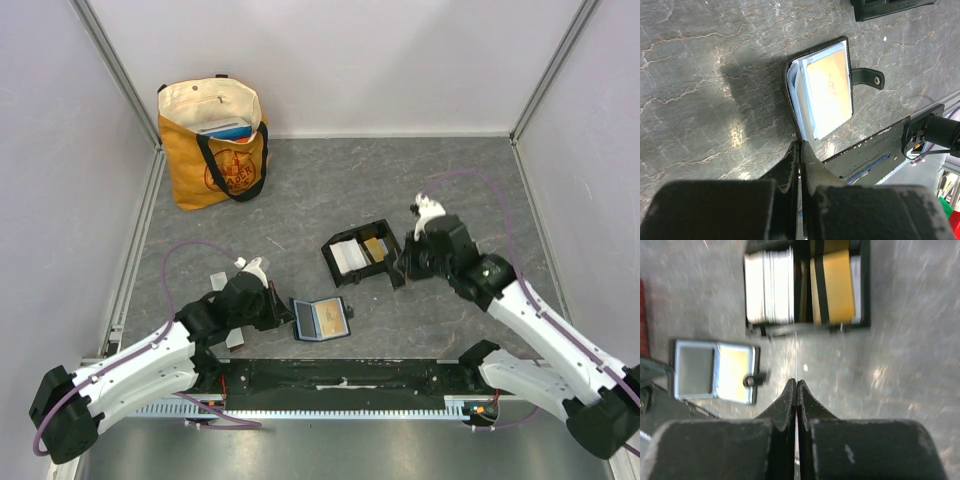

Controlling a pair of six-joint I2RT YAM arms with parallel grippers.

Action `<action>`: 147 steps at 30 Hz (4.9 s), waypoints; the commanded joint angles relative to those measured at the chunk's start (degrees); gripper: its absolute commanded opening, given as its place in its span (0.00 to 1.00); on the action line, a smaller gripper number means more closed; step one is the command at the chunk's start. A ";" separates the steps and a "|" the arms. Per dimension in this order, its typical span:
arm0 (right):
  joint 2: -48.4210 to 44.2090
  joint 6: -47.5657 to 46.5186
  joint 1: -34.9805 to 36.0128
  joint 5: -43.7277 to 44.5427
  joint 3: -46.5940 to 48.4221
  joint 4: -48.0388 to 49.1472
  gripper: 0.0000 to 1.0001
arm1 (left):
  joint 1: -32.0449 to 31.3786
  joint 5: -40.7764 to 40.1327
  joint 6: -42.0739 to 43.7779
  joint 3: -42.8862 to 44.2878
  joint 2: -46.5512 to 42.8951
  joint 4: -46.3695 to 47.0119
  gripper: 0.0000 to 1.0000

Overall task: Put the credit cards into the card holder
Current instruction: Pick up the credit card from the storage box, then insert the credit card into the card holder.

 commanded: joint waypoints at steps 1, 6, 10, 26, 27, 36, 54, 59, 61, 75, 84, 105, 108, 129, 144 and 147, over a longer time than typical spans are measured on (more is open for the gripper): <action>-4.76 9.82 4.87 4.49 -9.81 -2.81 0.00 | -0.17 2.57 0.69 -0.80 -0.47 1.37 0.02; -4.07 15.10 8.74 8.17 -15.71 2.90 0.00 | -0.17 3.02 0.51 -2.04 -1.61 1.37 0.02; 0.06 16.34 11.47 11.95 -17.91 7.12 0.00 | -0.17 3.02 0.69 -1.60 -1.70 1.11 0.02; 5.08 16.78 17.10 17.32 -20.37 10.11 0.17 | -0.17 3.02 1.30 -0.28 0.76 1.46 0.02; 4.99 16.52 17.10 16.62 -20.37 10.12 0.13 | -0.25 3.10 1.30 -0.28 0.67 1.55 0.02; -1.59 17.91 19.29 6.43 -17.65 11.34 0.00 | -0.17 4.86 1.13 0.77 -0.73 1.81 0.02; 20.53 33.91 49.00 47.45 0.98 25.93 0.00 | -0.17 8.99 -8.28 -4.50 -8.38 8.58 0.02; 23.09 35.15 49.53 48.17 0.81 26.82 0.00 | -0.17 8.99 -8.45 -4.85 -8.56 8.40 0.02; 23.62 35.93 49.88 48.78 0.46 26.81 0.00 | -0.17 8.90 -8.37 -4.85 -8.56 8.40 0.02; 26.79 37.78 50.23 47.73 -0.07 26.65 0.00 | -0.17 8.82 -8.54 -5.11 -8.47 9.02 0.02; 24.86 37.87 50.32 49.48 -1.39 24.72 0.00 | -0.17 8.20 -8.63 -5.29 -8.56 8.49 0.02; 12.63 42.53 49.09 46.86 -10.53 17.15 0.00 | -0.17 0.47 -8.01 -6.17 -3.20 -2.32 0.02; 14.21 43.32 48.91 44.31 -10.79 17.06 0.00 | -0.17 -0.06 -8.19 -6.08 -1.53 -2.58 0.02; 16.32 44.02 45.22 34.90 -15.28 22.07 0.00 | -0.17 -1.20 -8.72 -7.05 -1.79 -2.67 0.02; 19.76 39.46 44.52 31.12 -10.98 23.84 0.00 | -0.17 -0.41 -8.10 -7.31 -1.70 -1.35 0.02; 20.28 38.75 44.52 30.77 -8.78 21.20 0.00 | -0.25 -0.32 -8.10 -7.40 -1.61 -1.00 0.02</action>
